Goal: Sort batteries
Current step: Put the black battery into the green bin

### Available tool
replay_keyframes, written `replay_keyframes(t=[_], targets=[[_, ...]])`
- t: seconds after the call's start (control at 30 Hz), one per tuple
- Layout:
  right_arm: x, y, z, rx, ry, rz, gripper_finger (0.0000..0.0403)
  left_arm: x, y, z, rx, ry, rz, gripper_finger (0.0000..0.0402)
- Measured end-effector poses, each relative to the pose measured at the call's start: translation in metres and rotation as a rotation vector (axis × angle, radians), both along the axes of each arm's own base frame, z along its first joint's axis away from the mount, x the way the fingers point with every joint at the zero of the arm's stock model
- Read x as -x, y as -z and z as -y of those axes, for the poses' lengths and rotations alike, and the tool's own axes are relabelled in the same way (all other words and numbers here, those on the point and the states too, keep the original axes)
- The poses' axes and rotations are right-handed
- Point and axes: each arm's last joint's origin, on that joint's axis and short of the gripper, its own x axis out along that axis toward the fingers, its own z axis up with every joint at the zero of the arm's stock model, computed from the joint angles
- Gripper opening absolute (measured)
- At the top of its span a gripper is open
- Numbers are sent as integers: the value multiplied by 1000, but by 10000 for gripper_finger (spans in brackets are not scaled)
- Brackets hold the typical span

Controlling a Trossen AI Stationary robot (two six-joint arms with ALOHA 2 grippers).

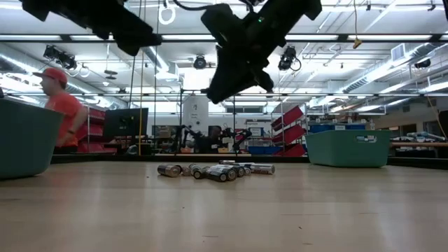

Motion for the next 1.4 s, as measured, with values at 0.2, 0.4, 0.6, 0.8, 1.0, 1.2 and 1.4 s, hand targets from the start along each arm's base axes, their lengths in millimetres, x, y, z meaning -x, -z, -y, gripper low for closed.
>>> replay_keyframes(t=[0.2,0.4,0.6,0.8,1.0,1.2,1.4], targets=[[-11,4,-7,19,-16,86,65,-2,-11,3,-34,-160,125,182],[-23,23,-11,19,-24,103,65,3,-21,7,-31,-144,203,182],[-31,39,-12,14,-20,111,65,17,-39,10,7,-118,331,182],[-42,62,-13,42,-55,94,65,40,-59,6,46,-115,471,182],[-62,77,-19,117,-128,67,65,54,-61,3,43,-116,465,182],[-75,82,-29,219,-180,36,65,56,-56,2,58,-117,412,182],[-70,85,-36,327,-160,-45,67,55,-51,2,71,-122,363,182]])
